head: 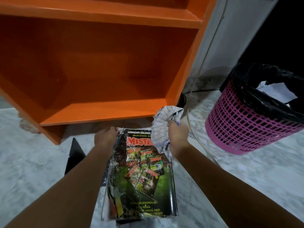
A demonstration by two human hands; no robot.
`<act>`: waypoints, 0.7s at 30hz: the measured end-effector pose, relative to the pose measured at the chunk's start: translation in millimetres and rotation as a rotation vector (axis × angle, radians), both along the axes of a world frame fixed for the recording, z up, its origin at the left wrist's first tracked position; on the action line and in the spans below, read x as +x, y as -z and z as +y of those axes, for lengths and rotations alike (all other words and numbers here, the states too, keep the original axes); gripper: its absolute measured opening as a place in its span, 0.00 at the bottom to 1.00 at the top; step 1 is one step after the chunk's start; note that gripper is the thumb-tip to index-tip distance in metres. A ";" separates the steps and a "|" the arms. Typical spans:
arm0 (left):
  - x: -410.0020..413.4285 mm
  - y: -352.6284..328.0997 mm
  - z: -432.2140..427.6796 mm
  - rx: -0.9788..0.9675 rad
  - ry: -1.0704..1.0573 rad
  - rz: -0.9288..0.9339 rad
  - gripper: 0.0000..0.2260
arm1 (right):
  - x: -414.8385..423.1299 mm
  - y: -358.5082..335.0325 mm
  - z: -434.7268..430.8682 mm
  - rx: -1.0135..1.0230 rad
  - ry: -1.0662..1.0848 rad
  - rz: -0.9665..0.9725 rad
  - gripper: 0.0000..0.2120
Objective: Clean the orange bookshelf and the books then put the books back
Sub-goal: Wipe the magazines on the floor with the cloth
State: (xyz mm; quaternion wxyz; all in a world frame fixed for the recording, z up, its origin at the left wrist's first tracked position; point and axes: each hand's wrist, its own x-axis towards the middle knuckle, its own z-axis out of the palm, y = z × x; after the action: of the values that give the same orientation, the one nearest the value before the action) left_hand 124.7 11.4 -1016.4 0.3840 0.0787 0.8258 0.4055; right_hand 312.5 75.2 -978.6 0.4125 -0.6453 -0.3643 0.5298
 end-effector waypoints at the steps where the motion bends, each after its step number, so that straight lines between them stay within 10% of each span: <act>1: 8.2 0.2 -9.8 -0.074 0.092 0.069 0.23 | -1.0 2.0 -4.9 -0.006 -0.028 -0.005 0.14; 17: 58.6 18.0 -154.5 -0.190 0.422 0.094 0.46 | 5.8 11.1 -87.9 0.219 -0.459 -0.096 0.08; 21: 66.9 15.5 -161.8 -0.218 0.463 0.182 0.34 | 9.8 18.7 -110.0 0.262 -0.429 -0.066 0.08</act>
State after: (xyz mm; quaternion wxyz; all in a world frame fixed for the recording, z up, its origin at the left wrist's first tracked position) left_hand 191.6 -150.4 -1031.9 0.3971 0.2599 0.8556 0.2068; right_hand 322.3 -34.7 -997.3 0.3588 -0.5113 -0.5717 0.5320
